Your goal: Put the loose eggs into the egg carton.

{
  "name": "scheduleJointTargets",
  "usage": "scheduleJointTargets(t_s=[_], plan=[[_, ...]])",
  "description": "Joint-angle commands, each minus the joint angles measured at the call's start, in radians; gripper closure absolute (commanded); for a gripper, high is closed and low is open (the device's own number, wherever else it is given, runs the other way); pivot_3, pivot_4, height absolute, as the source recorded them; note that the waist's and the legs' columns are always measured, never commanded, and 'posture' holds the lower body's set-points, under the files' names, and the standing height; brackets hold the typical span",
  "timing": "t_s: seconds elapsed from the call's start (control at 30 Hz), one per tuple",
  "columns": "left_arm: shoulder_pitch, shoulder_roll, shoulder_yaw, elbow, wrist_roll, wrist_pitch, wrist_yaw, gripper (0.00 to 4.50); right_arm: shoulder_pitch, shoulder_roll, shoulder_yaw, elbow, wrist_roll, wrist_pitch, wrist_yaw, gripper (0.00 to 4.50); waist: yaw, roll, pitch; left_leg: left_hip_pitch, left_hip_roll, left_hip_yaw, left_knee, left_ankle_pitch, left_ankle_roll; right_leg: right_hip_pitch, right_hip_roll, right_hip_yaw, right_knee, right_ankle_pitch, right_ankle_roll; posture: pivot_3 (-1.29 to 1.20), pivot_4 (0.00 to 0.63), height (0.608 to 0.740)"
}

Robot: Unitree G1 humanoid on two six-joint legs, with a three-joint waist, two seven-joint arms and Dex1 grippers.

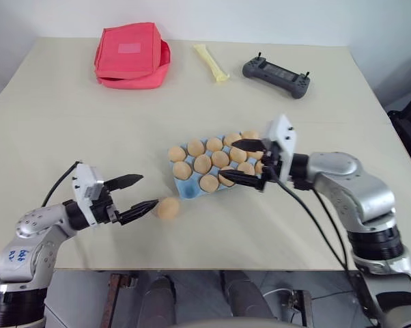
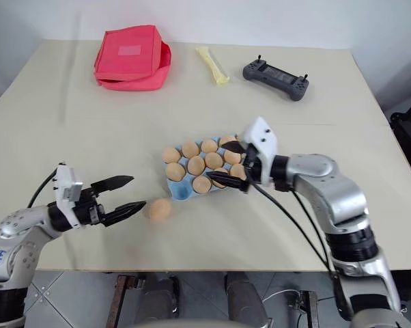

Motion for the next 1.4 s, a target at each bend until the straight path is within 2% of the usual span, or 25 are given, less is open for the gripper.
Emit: scheduleJointTargets(t_s=[0.03,0.23,0.5,0.6,0.77,1.0,1.4], plan=[[0.051,0.010,0.065,-0.050,-0.020,-0.019,0.008,0.00,0.062,-0.086,-0.074,0.000,0.029,-0.110,0.149,0.04,0.000,0.000,0.000,0.000,0.000,0.000,0.000,0.000,0.000,0.000,0.000,0.000,0.000,0.000,0.000,0.00,0.150,0.740],[0.166,0.001,0.124,-0.098,-0.020,-0.019,0.029,0.00,0.118,-0.172,-0.116,0.097,0.029,-0.200,0.285,0.04,-0.008,0.000,0.000,0.002,0.000,0.002,0.002,0.000,0.000,0.002,0.000,0.002,-0.001,-0.004,-0.008,0.00,0.150,0.740],[0.256,-0.028,0.135,-0.175,-0.031,-0.027,0.066,0.00,0.088,-0.177,-0.105,0.162,0.014,-0.235,0.322,0.04,-0.003,0.000,0.000,0.002,0.000,0.001,0.003,0.000,0.000,0.003,-0.001,0.002,-0.001,-0.005,-0.009,0.00,0.150,0.740],[0.233,-0.034,0.109,-0.181,-0.025,-0.032,0.072,0.00,0.069,-0.166,-0.094,0.176,0.005,-0.242,0.318,0.04,-0.002,0.000,0.000,0.002,0.000,0.001,0.003,0.000,0.000,0.003,-0.001,0.002,-0.002,-0.006,-0.011,0.00,0.150,0.740],[0.121,-0.046,-0.034,-0.170,0.030,-0.023,0.107,0.00,0.052,-0.138,-0.078,0.176,-0.009,-0.244,0.297,0.04,0.001,0.000,0.000,0.002,-0.001,0.001,0.004,0.000,0.000,0.004,-0.001,0.002,-0.002,-0.005,-0.011,0.00,0.150,0.740],[-0.002,-0.053,-0.192,-0.095,0.110,-0.024,0.115,0.00,0.065,-0.130,-0.082,0.161,-0.018,-0.242,0.272,0.04,-0.001,0.000,0.000,0.002,-0.001,0.001,0.002,0.000,0.000,0.004,0.000,0.002,-0.002,0.000,0.000,0.00,0.150,0.740],[-0.098,-0.064,-0.317,0.012,0.207,-0.005,0.124,0.00,0.097,-0.124,-0.090,0.125,-0.015,-0.235,0.231,0.04,0.001,0.000,0.000,0.002,-0.001,0.001,0.004,0.000,0.000,0.004,0.000,0.001,-0.001,0.000,0.000,0.00,0.150,0.740]])
